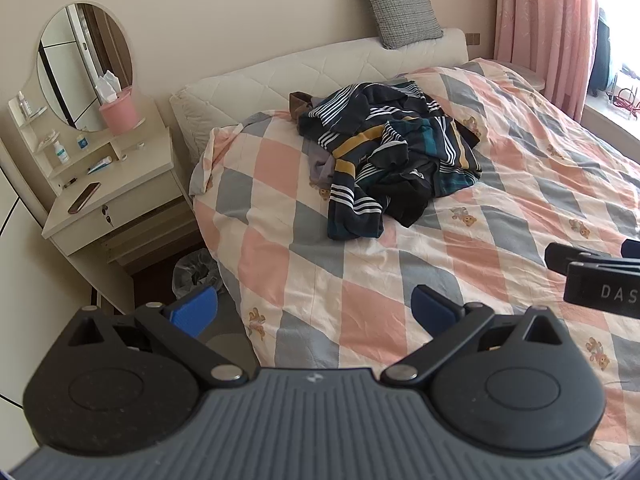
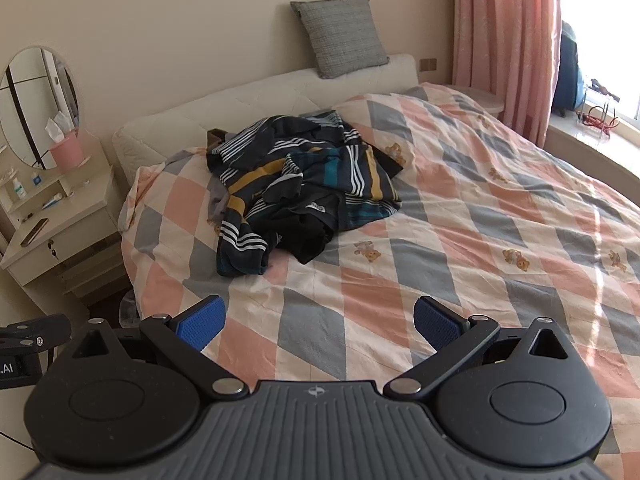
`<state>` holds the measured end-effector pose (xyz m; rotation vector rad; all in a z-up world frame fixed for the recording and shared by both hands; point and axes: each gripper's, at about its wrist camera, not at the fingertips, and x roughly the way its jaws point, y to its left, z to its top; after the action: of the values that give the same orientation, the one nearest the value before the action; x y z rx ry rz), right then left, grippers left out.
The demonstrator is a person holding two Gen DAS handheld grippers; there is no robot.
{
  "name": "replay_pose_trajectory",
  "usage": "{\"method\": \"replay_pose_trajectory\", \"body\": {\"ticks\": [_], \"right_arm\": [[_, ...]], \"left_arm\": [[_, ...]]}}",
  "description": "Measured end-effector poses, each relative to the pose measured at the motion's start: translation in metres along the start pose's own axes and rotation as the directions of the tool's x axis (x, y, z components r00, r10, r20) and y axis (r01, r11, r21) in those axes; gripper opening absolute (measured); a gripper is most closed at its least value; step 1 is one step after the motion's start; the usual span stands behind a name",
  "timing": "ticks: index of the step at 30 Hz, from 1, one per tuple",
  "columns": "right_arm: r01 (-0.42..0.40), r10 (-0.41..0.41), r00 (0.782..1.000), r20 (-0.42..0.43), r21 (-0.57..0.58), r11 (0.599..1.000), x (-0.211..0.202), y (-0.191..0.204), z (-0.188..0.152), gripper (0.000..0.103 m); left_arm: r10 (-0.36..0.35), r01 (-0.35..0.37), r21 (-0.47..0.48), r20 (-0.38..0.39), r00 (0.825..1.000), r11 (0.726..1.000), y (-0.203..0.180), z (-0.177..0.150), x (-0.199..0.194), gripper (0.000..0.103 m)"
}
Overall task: Fold clothes
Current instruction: 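Approach the pile of clothes on the bed with both tools open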
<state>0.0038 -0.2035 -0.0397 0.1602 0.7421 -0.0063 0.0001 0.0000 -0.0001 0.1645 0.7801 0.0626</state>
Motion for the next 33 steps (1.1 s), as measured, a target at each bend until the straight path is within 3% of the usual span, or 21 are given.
{"method": "replay_pose_trajectory", "body": {"ticks": [22,33], "right_arm": [[-0.005,0.005,1.000,-0.004,0.012,1.000,0.011,-0.005,0.001,0.103],[0.038,-0.037,0.999,-0.022,0.042,0.998,0.031,-0.015,0.004,0.103]], "left_arm": [[-0.032,0.035,0.045,-0.069,0.997,0.998,-0.010,-0.015,0.018,0.102],[-0.043,0.050,0.098,-0.073,0.996,0.994,-0.018,-0.001,0.051,0.102]]}}
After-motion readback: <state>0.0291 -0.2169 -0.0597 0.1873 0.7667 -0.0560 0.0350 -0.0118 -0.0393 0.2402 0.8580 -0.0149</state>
